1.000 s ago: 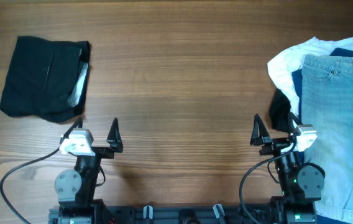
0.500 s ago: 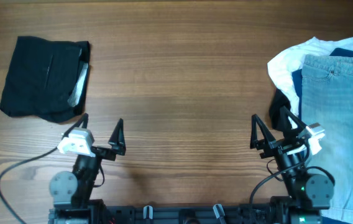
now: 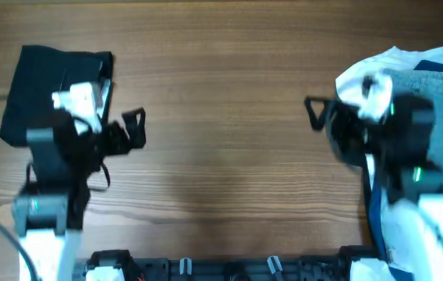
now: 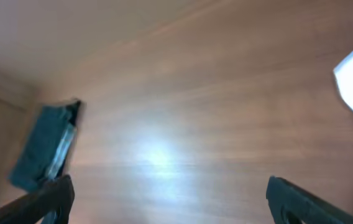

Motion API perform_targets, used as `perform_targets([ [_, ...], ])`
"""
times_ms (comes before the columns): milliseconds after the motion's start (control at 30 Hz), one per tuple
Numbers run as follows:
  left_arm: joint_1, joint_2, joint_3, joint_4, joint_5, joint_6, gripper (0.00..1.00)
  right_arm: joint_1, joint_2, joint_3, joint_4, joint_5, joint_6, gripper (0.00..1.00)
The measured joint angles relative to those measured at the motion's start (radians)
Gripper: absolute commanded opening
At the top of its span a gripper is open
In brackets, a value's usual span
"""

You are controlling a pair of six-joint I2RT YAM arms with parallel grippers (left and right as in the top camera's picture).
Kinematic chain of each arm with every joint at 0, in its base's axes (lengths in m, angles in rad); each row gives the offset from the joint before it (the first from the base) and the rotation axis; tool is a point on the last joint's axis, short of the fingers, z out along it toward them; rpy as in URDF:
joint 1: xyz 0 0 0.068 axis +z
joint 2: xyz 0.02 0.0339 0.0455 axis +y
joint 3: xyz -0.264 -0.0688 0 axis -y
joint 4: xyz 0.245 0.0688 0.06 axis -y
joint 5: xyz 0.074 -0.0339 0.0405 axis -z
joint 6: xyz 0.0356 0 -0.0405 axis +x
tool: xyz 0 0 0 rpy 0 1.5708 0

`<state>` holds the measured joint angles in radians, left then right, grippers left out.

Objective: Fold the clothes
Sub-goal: 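Reach the right gripper into the clothes pile and grasp the light-blue jeans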

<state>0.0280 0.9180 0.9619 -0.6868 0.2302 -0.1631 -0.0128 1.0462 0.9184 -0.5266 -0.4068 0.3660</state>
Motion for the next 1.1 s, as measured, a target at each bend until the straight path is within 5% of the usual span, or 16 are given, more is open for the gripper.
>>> perform_targets([
  [267,0.000,0.177,0.129,-0.061,0.026,0.000,1.00,-0.065,0.458,0.394,-0.132,0.032,-0.143,1.00],
  [667,0.000,0.178,0.130,-0.062,0.049,0.000,1.00,-0.281,0.713,0.410,-0.034,0.451,-0.066,0.93],
  [900,0.000,0.178,0.130,-0.061,0.049,0.000,1.00,-0.323,0.898,0.413,-0.016,0.505,-0.035,0.66],
  [1100,0.000,0.178,0.130,-0.063,0.049,0.000,1.00,-0.326,0.985,0.415,0.005,0.505,-0.028,0.57],
])
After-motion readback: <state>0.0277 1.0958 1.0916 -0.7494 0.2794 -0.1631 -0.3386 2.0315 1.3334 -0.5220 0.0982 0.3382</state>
